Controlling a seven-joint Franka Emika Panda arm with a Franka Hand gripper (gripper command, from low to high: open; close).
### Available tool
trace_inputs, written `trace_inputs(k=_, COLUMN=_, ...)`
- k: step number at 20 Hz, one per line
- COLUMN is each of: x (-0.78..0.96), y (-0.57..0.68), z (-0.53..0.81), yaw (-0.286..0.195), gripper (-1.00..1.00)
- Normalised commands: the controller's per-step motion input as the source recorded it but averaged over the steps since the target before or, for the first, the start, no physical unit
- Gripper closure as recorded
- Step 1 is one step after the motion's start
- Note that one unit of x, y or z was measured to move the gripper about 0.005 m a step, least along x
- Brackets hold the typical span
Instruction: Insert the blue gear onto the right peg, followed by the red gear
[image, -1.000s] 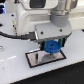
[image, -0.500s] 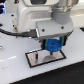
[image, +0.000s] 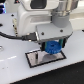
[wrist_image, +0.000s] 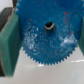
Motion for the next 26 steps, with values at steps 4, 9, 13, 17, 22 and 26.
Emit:
trace_inputs(k=4, x=0.00, y=0.07, z=-0.31, yaw=0.000, gripper=1.00)
trace_inputs(k=9, x=0.31, y=0.06, z=0.30, yaw=0.000, gripper=1.00)
trace_inputs(k=13, x=0.33, y=-0.04, z=0.13, yaw=0.000, gripper=1.00)
trace_inputs(k=17, x=0.17, y=-0.07, z=0.09, yaw=0.000, gripper=1.00)
trace_inputs(k=22, x=0.14, y=-0.07, z=-0.06, yaw=0.000, gripper=1.00)
trace_inputs(k=26, x=0.15, y=-0.07, z=0.11, yaw=0.000, gripper=1.00)
